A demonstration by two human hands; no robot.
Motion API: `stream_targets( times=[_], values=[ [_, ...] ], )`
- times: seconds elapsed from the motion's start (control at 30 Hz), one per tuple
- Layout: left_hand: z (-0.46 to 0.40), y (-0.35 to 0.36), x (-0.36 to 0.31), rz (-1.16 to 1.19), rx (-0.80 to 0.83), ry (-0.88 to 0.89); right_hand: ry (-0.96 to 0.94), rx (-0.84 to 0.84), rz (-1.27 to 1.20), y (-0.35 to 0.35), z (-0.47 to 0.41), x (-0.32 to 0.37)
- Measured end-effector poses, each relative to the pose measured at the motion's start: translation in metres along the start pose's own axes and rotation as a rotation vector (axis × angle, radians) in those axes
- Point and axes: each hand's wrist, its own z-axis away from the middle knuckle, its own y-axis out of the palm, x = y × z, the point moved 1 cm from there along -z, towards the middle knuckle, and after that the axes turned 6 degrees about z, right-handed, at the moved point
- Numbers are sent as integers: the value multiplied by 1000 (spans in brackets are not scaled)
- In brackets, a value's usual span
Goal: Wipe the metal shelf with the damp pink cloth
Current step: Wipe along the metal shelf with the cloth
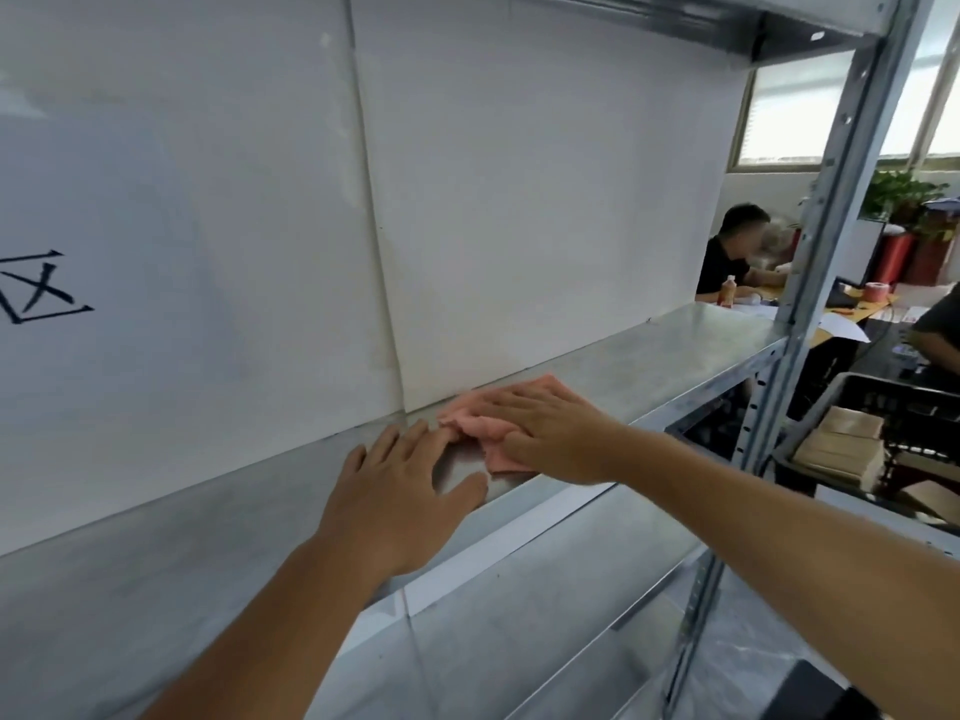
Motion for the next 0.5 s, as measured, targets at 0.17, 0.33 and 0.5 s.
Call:
stream_targets(
  times=[0.17, 0.33, 0.5],
  values=[
    [31, -13, 27, 31, -21, -2, 341, 37, -86, 11, 2, -34],
    [62, -25, 64, 24, -4, -16, 116, -7, 164, -11, -22, 64],
    [99, -41, 100, 21, 20, -3, 92, 4, -6, -27, -33, 113]
  ],
)
